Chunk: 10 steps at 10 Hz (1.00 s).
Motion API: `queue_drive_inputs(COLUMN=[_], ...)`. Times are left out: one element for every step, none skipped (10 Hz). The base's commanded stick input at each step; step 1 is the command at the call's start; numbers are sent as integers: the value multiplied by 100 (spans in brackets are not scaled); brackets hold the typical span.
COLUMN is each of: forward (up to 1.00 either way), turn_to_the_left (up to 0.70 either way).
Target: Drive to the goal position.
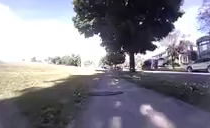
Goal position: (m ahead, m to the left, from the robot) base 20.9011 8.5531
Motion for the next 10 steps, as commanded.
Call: queue_drive_inputs(forward=[100,100,100,100,100,100,100,100,100,100], turn_to_the_left=[0,0,0,0,0,0,0,0,0,0])
